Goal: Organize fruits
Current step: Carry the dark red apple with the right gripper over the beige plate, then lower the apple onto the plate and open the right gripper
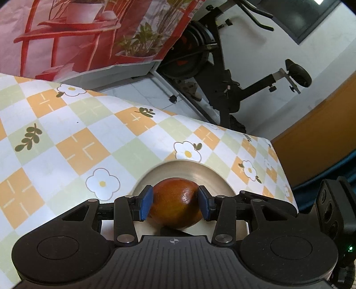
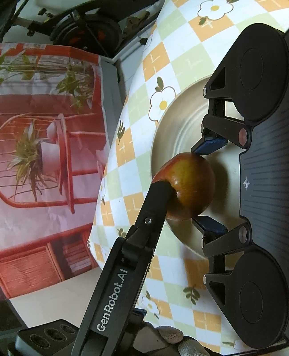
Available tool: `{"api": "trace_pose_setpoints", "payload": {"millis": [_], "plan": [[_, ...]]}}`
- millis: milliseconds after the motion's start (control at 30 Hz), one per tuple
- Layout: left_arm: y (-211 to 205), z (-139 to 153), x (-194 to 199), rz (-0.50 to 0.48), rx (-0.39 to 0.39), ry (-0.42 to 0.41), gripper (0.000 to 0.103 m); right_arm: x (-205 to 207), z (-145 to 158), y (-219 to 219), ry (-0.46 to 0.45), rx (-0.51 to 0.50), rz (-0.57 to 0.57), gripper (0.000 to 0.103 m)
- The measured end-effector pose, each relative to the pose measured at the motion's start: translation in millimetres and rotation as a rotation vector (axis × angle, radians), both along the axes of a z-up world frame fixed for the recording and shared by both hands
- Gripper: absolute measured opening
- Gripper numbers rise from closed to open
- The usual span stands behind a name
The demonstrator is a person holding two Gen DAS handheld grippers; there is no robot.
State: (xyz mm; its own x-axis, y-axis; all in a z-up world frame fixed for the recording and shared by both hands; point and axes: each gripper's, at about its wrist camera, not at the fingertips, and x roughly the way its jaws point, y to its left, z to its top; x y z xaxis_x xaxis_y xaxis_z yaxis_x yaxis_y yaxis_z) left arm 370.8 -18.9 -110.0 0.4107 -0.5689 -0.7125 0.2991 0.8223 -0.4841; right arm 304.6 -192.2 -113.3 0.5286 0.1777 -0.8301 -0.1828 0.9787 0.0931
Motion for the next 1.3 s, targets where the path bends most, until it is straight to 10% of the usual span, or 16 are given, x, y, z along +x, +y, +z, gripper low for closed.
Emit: {"api": "trace_pose_setpoints", "payload": {"millis": [633, 1300], "plan": [[-3, 24, -20, 0.066, 0.071, -0.053, 0.045, -7, 27, -6, -0.048, 0.008, -0.097, 0.058], [4, 78, -185, 0.156, 0.184, -0.237, 0.045, -191, 94, -38, -0.238, 0.085, -0.285, 0.058]]}}
